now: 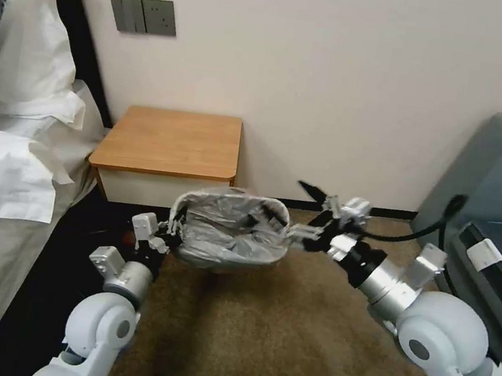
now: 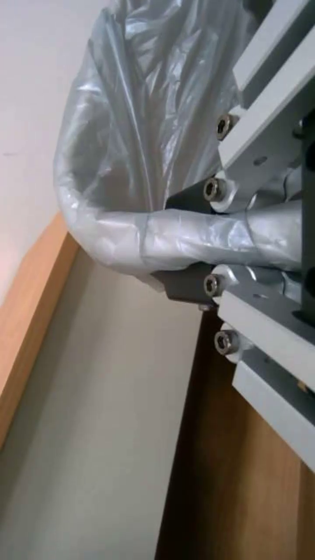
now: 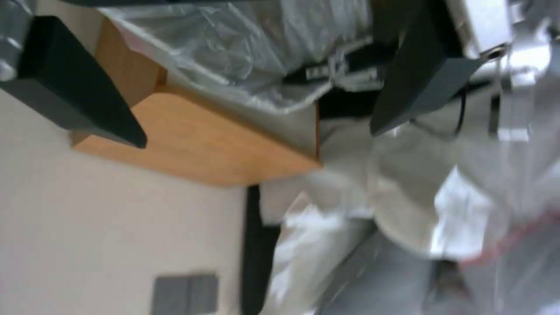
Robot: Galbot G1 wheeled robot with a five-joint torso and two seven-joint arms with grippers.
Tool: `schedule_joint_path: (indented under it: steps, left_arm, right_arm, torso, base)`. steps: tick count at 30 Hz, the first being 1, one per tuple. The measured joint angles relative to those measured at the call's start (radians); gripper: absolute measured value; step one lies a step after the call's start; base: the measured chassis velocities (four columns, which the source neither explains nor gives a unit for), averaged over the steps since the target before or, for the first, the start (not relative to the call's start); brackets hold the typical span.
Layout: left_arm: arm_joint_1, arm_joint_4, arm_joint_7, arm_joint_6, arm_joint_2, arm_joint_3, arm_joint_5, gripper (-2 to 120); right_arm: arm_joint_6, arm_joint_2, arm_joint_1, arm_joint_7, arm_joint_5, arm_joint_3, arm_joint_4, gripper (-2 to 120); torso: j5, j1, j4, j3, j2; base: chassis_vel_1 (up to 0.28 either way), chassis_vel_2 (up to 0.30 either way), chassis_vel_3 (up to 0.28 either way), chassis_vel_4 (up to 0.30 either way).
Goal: Pick up the garbage bag from the table and place it over the trash can.
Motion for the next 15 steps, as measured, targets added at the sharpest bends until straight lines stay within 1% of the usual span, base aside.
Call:
schedule_joint_path:
  steps: [1, 3, 4, 6, 7, 9, 10, 11, 14, 15]
  left_arm:
    - [0.001, -0.003, 0.0, 0.0, 0.0, 0.004, 0.009, 6]
    - [0.002, -0.004, 0.0, 0.0, 0.0, 0.006, 0.013, 6]
    - [0.004, -0.009, 0.0, 0.0, 0.0, 0.011, 0.024, 6]
    - [0.01, -0.017, 0.0, 0.0, 0.001, 0.018, 0.045, 6]
    - [0.01, -0.017, 0.0, 0.0, 0.001, 0.018, 0.045, 6]
    - [0.013, -0.019, 0.0, -0.002, 0.001, 0.021, 0.062, 6]
    - [0.015, -0.02, 0.001, -0.006, 0.001, 0.023, 0.078, 6]
    - [0.015, -0.02, 0.001, -0.006, 0.001, 0.023, 0.078, 6]
    - [0.019, -0.02, 0.004, -0.016, -0.001, 0.029, 0.108, 6]
    - [0.019, -0.02, 0.004, -0.016, -0.001, 0.029, 0.108, 6]
  right_arm:
    - [-0.001, -0.014, 0.03, -0.004, -0.022, -0.032, -0.012, 95]
    - [-0.001, -0.021, 0.045, -0.007, -0.033, -0.05, -0.019, 92]
    - [-0.003, -0.036, 0.093, -0.014, -0.069, -0.103, -0.038, 86]
    - [-0.007, -0.05, 0.192, -0.025, -0.126, -0.216, -0.077, 78]
    - [-0.007, -0.05, 0.192, -0.025, -0.126, -0.216, -0.077, 78]
    - [-0.01, -0.052, 0.251, -0.035, -0.16, -0.284, -0.099, 70]
    - [-0.015, -0.05, 0.298, -0.041, -0.188, -0.333, -0.118, 64]
    - [-0.015, -0.05, 0.298, -0.041, -0.188, -0.333, -0.118, 64]
    - [-0.033, -0.039, 0.387, -0.051, -0.231, -0.424, -0.148, 51]
    - [-0.033, -0.039, 0.387, -0.051, -0.231, -0.424, -0.148, 51]
  torso:
    - [-0.0001, 0.0, 0.0001, 0.0, 0.0]
    - [0.0001, 0.0, 0.0001, 0.0, 0.0]
    - [0.0002, 0.0, 0.0, 0.0, 0.0]
    - [0.0002, 0.0, 0.0, 0.0, 0.0]
    - [0.0002, 0.0, 0.0, 0.0, 0.0]
    - [-0.0001, 0.0, 0.0, 0.0, 0.0]
    - [0.0, 0.0, 0.0, 0.0, 0.0]
    - [0.0, 0.0, 0.0, 0.0, 0.0]
    - [0.0, 0.0, 0.0002, 0.0, 0.0]
    - [0.0, 0.0, 0.0002, 0.0, 0.0]
  base:
    - [0.0, 0.0, 0.0, 0.0]
    - [0.0, 0.0, 0.0, 0.0]
    - [0.0, 0.0, 0.0, 0.0]
    - [0.0, 0.0, 0.0, 0.0]
    - [0.0, 0.0, 0.0, 0.0]
    - [0.0, 0.0, 0.0, 0.0]
    - [0.0, 0.0, 0.0, 0.0]
    - [0.0, 0.0, 0.0, 0.0]
    - [0.0, 0.0, 0.0, 0.0]
    - [0.0, 0.0, 0.0, 0.0]
